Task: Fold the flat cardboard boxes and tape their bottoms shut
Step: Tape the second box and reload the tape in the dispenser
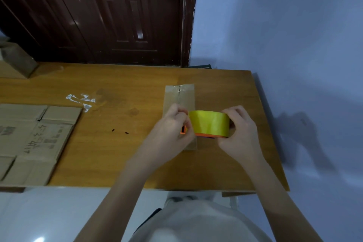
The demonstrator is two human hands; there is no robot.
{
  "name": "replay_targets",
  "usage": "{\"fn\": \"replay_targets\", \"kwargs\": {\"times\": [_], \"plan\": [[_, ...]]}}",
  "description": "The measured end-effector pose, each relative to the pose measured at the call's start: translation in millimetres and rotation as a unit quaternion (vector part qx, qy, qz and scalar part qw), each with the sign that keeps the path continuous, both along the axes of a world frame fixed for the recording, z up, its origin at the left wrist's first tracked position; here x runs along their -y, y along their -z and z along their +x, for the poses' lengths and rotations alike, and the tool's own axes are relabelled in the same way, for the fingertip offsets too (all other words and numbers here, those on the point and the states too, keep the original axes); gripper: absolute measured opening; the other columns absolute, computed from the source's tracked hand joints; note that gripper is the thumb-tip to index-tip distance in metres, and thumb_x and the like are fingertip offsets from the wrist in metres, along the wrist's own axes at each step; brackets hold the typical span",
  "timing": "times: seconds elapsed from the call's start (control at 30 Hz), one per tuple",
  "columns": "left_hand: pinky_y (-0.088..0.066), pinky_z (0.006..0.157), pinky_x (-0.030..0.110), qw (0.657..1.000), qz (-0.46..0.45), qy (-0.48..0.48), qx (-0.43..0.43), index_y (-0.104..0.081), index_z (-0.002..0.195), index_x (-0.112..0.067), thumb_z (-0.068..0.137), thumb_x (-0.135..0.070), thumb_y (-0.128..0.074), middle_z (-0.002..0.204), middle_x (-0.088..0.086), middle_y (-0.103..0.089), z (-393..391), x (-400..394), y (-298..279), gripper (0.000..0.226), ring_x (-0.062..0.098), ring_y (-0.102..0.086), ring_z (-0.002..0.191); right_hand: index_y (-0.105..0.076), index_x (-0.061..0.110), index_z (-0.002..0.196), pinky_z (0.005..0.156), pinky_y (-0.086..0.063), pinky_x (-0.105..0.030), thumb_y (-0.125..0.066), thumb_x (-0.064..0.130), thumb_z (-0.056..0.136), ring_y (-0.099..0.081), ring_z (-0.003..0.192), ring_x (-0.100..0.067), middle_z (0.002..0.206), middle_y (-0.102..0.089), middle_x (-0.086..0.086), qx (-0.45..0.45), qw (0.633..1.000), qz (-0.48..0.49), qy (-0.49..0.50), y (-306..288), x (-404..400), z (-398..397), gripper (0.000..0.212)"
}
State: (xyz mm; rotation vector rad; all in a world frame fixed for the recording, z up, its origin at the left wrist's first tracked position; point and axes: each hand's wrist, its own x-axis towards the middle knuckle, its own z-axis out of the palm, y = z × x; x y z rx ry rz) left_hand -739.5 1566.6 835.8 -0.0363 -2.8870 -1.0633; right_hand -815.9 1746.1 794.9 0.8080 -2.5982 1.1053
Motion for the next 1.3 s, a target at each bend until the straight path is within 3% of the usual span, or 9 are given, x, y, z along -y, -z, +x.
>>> {"fn": "replay_targets", "kwargs": {"times": [0.2, 0.4, 0.5, 0.57, 0.63, 0.87, 1.07, 1.17, 1.3], "plan": [[-0.049, 0.083, 0.032, 1.000, -0.015, -0.003, -0.014, -0.050, 0.085, -0.015, 0.092, -0.016, -0.055, 0.121, -0.002, -0.043, 1.0, -1.9, 2.5, 0.009, 0.014, -0.056, 0.096, -0.061, 0.007, 0.096, 0.055, -0.050, -0.031, -0.063, 0.014, 0.057, -0.054, 0.076, -0.014, 0.095, -0.053, -0.002, 0.008, 1.000, -0.008, -0.002, 4.7, -1.2, 0.8, 0.039], [-0.051, 0.086, 0.034, 0.998, 0.059, -0.009, -0.005, -0.051, 0.082, -0.018, 0.091, -0.013, -0.054, 0.108, -0.003, -0.053, 0.5, 4.5, 7.7, 0.011, 0.007, -0.055, 0.097, -0.058, 0.008, 0.092, 0.057, -0.040, -0.012, -0.067, 0.012, 0.057, -0.050, 0.073, -0.007, 0.090, -0.051, 0.003, 0.026, 0.999, -0.029, 0.010, 8.0, -4.4, 1.1, 0.036], [-0.051, 0.086, 0.021, 0.985, 0.167, -0.037, 0.025, -0.054, 0.087, -0.029, 0.088, -0.036, -0.059, 0.105, -0.011, -0.058, 4.2, 2.2, 5.7, 0.009, 0.000, -0.058, 0.097, -0.059, 0.006, 0.094, 0.057, -0.039, -0.012, -0.068, 0.012, 0.056, -0.049, 0.073, -0.007, 0.092, -0.050, 0.005, 0.002, 1.000, -0.022, 0.017, 5.5, -5.6, -0.1, 0.039], [-0.052, 0.082, 0.019, 0.967, 0.242, -0.071, 0.028, -0.056, 0.089, -0.031, 0.070, -0.057, -0.062, 0.104, -0.012, -0.061, 5.8, -0.6, 3.9, 0.033, 0.001, -0.061, 0.097, -0.060, 0.005, 0.095, 0.056, -0.041, -0.015, -0.065, 0.012, 0.055, -0.050, 0.074, -0.009, 0.092, -0.050, 0.004, -0.001, 0.999, -0.026, 0.022, 3.9, -4.5, -0.3, 0.041], [-0.054, 0.080, 0.023, 0.970, 0.226, -0.094, 0.000, -0.054, 0.085, -0.033, 0.061, -0.065, -0.062, 0.101, -0.010, -0.061, 4.9, -4.4, 8.4, 0.041, 0.005, -0.061, 0.094, -0.059, 0.004, 0.097, 0.056, -0.042, -0.017, -0.065, 0.012, 0.054, -0.050, 0.075, -0.010, 0.093, -0.050, 0.003, -0.003, 0.999, -0.022, 0.023, 3.9, -2.7, 0.3, 0.044], [-0.056, 0.079, 0.036, 0.956, 0.267, -0.120, -0.005, -0.063, 0.082, -0.021, 0.069, -0.048, -0.067, 0.092, -0.003, -0.065, 3.0, -3.5, 12.3, 0.030, 0.010, -0.063, 0.090, -0.060, 0.003, 0.100, 0.058, -0.048, -0.026, -0.078, 0.001, 0.055, -0.053, 0.079, -0.013, 0.097, -0.056, -0.007, -0.006, 1.000, -0.008, 0.025, 3.3, 0.2, 0.8, 0.049], [-0.054, 0.075, 0.023, 0.960, 0.249, -0.126, -0.029, -0.057, 0.083, -0.032, 0.081, -0.038, -0.062, 0.096, -0.004, -0.063, 4.9, -6.7, 15.9, 0.008, 0.007, -0.062, 0.090, -0.059, 0.003, 0.100, 0.058, -0.043, -0.018, -0.074, 0.009, 0.057, -0.051, 0.079, -0.012, 0.097, -0.055, -0.006, -0.008, 1.000, -0.010, 0.023, 3.5, 4.8, 2.6, 0.045], [-0.049, 0.071, 0.013, 0.968, 0.207, -0.131, -0.052, -0.051, 0.082, -0.038, 0.089, -0.025, -0.061, 0.097, -0.010, -0.060, 7.6, -9.3, 19.2, 0.018, 0.004, -0.060, 0.090, -0.060, 0.004, 0.099, 0.055, -0.046, -0.025, -0.066, 0.014, 0.057, -0.051, 0.078, -0.012, 0.096, -0.055, -0.006, -0.014, 0.999, -0.012, 0.027, 2.2, 8.1, 4.6, 0.044], [-0.044, 0.074, 0.011, 0.978, 0.151, -0.132, -0.050, -0.053, 0.083, -0.023, 0.093, -0.019, -0.055, 0.099, -0.011, -0.050, 8.4, -12.4, 25.8, 0.011, 0.001, -0.053, 0.090, -0.059, 0.005, 0.098, 0.054, -0.049, -0.032, -0.064, 0.014, 0.056, -0.052, 0.077, -0.014, 0.095, -0.054, -0.006, -0.006, 1.000, -0.008, 0.023, 3.0, 8.3, 6.2, 0.043]]}}
